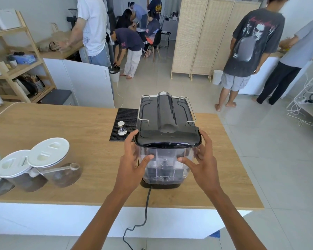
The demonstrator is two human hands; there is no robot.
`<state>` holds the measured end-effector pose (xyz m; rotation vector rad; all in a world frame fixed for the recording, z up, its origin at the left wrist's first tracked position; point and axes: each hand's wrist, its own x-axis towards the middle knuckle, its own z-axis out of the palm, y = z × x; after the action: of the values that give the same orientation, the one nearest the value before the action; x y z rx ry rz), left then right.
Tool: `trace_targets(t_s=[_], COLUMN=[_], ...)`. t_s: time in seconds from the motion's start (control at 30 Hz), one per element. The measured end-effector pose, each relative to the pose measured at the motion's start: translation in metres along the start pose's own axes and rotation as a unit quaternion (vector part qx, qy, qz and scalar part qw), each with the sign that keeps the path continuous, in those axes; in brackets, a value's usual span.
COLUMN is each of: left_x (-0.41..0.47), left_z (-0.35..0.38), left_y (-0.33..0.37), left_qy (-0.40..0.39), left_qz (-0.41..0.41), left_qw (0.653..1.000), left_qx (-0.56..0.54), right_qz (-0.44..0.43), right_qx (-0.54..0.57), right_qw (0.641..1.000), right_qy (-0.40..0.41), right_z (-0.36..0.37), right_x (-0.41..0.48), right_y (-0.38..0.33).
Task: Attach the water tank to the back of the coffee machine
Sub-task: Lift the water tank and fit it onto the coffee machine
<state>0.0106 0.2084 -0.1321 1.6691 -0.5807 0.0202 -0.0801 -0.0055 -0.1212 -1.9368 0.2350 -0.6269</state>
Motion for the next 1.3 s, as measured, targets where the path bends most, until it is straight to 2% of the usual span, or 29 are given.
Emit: trace_targets(t_s=[0.33,0.6,1.3], left_x=[0.0,0.005,0.005], left_z=[0.008,0.006,0.008], left_y=[0.005,0.0,-0.022], left_qy=[0.03,0.021,0.023], left_qz=[0.008,-0.002,0.011], left_qw=[0.999,0.999,0.998], left_qx=[0.018,0.033,0.054], right_qz=[-0.017,-0.007,0.0], right_qx=[-0.022,-0.017,-0.034], right_qw=[0.999,0.998,0.998], right_qy=[0.032,0.053,0.051], right_z=[0.008,0.017,0.022], right_x=[-0.002,-0.004,-0.006], right_y=[0.004,0.004,0.013])
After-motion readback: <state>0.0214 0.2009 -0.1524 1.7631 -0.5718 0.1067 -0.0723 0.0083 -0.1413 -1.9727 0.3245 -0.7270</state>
